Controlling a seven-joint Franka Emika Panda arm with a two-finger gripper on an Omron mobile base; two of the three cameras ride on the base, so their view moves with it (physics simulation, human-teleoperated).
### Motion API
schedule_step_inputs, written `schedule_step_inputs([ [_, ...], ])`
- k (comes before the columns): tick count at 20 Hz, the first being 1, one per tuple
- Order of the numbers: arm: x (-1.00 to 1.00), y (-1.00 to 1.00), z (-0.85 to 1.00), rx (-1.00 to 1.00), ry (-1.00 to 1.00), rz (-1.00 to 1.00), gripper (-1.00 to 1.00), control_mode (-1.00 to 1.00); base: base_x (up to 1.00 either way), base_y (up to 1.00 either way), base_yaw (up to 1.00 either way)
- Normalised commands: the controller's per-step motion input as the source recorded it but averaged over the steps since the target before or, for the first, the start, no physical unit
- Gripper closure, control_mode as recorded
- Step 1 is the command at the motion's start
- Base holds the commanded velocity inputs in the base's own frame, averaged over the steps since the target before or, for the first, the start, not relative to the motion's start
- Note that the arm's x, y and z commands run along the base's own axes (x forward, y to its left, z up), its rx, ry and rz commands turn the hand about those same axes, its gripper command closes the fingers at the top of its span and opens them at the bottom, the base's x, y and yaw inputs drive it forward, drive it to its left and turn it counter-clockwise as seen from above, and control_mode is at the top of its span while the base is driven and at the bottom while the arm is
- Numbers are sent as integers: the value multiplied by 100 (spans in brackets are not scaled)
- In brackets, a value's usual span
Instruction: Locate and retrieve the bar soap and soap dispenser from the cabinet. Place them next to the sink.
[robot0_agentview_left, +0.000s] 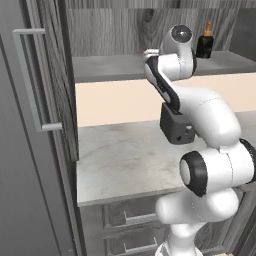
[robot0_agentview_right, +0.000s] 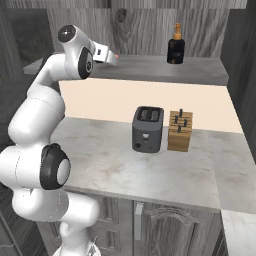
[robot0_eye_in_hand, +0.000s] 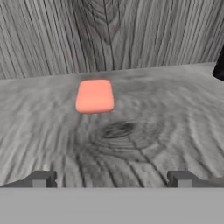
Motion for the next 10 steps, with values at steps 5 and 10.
schedule_step_inputs([
  [5,12,0,0,0,1,-3,-100,-100,0,0,0],
  [10,17,4,-1,0,4,0,-100,-100,0,0,0],
])
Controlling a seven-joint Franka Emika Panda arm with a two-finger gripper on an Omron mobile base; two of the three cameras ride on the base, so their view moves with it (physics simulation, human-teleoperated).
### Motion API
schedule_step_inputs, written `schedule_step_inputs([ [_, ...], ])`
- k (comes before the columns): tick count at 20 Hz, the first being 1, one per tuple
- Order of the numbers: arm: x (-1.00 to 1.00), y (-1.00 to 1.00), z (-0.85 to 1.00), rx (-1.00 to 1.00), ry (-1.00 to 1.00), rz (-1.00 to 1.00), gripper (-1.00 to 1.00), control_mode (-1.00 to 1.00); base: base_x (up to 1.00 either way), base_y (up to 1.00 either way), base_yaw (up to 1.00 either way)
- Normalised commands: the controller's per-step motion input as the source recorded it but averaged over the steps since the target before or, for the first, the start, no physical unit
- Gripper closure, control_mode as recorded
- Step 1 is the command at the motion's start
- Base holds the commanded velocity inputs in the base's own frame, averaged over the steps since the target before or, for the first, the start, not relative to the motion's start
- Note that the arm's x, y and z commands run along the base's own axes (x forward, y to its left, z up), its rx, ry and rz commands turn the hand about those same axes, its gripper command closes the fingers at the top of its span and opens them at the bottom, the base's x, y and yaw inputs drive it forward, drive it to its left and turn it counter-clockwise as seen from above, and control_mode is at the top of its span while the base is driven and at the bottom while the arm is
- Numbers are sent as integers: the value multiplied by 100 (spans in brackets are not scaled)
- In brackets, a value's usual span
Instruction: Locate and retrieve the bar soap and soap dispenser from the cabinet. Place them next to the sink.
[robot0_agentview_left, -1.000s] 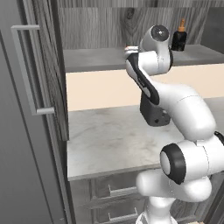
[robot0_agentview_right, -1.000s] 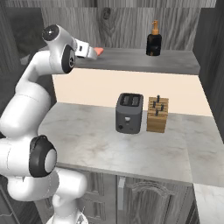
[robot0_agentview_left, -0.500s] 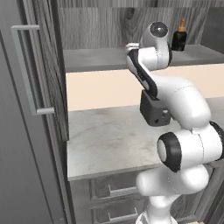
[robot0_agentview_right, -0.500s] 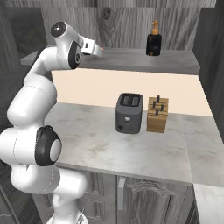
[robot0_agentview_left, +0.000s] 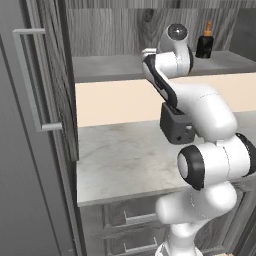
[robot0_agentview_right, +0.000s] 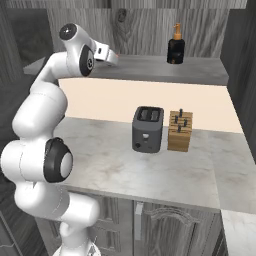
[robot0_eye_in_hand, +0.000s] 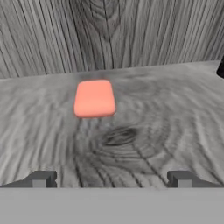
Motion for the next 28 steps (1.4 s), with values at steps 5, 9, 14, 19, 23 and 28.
schedule_step_inputs([
  [5,37,0,-2,0,3,4,-100,-100,0,0,0],
  [9,38,0,0,0,0,6,-100,-100,0,0,0],
  [14,39,0,0,0,4,7,-100,-100,0,0,0],
  [19,44,0,0,-4,8,1,-100,-100,0,0,0],
  [23,45,0,0,-6,10,0,-100,-100,0,0,0],
  [28,44,0,0,-1,5,0,-100,-100,0,0,0],
])
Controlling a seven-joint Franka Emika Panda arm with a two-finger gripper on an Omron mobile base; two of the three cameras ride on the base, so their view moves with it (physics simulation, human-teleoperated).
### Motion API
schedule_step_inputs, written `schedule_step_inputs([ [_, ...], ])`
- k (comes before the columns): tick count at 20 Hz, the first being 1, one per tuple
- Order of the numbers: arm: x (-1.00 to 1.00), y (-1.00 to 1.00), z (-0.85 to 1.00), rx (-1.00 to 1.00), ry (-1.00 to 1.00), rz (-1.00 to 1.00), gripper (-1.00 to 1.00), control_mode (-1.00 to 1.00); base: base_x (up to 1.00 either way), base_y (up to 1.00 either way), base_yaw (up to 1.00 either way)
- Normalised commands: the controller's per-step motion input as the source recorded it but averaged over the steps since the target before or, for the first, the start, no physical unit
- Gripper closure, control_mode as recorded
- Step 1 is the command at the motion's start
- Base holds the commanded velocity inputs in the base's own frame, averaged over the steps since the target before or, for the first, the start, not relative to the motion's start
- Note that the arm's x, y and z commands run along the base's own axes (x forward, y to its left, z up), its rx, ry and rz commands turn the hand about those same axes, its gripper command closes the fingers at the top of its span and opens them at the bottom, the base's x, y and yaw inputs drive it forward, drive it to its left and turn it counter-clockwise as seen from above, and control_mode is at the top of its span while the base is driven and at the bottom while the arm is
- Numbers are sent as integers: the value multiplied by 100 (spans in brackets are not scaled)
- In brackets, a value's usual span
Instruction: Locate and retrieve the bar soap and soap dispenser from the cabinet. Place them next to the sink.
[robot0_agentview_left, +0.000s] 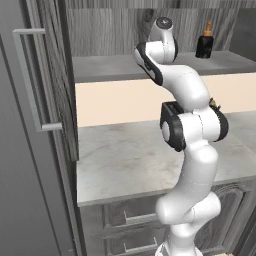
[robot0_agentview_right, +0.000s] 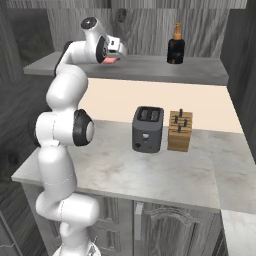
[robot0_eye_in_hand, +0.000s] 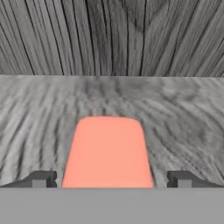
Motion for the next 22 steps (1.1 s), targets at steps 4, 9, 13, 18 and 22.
schedule_step_inputs([
  [4,25,0,-13,2,0,0,-100,-100,0,0,0],
  [9,1,0,-36,7,0,-1,-100,-100,0,0,0],
  [13,0,0,-32,10,0,0,-100,-100,0,0,0],
  [18,0,0,-24,8,0,0,100,-100,0,0,0],
  [22,-3,3,-1,0,0,0,100,-100,0,0,0],
])
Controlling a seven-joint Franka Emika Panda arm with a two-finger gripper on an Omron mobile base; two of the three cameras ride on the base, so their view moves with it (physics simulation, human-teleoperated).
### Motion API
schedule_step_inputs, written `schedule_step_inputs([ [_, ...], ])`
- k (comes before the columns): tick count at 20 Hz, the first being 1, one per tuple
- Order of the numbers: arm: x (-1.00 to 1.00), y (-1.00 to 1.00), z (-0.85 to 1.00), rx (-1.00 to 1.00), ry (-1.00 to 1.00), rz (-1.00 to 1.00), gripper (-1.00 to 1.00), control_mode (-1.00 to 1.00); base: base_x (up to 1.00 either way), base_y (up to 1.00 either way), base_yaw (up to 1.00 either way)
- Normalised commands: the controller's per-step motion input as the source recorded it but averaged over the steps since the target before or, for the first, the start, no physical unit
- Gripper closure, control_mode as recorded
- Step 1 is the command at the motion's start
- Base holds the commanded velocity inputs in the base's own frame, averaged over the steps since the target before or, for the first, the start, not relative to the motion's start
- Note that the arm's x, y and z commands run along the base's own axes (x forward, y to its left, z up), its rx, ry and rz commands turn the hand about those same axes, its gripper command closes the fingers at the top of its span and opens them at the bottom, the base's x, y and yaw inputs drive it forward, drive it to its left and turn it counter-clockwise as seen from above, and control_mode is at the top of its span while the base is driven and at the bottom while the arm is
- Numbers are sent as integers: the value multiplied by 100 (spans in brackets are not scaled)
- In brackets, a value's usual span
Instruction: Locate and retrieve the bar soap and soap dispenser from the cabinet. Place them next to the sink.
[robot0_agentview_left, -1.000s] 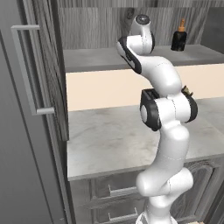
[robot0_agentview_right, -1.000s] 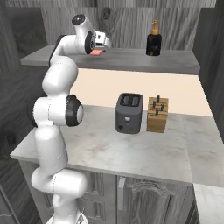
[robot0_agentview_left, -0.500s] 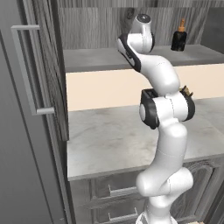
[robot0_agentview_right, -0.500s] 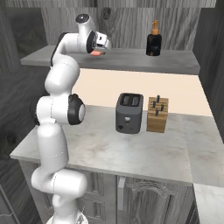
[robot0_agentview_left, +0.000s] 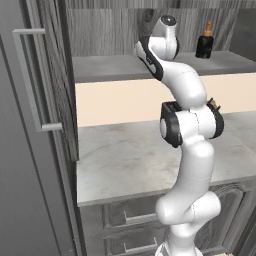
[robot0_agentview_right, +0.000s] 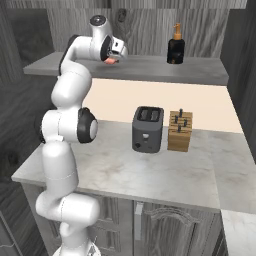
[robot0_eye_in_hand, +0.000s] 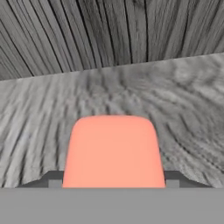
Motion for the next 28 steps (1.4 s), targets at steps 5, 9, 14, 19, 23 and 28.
schedule_step_inputs([
  [5,-34,10,11,-10,0,0,100,-100,0,0,0],
  [9,-65,-4,23,-6,-3,0,100,-100,0,0,0],
  [14,-73,-13,18,-3,-3,0,100,-100,0,0,0],
  [19,-84,-17,9,0,-4,0,100,-100,0,0,0],
  [23,-95,-12,16,-3,-4,0,100,-100,0,0,0],
  [28,-100,-1,-1,-3,-1,0,100,-100,0,0,0],
])
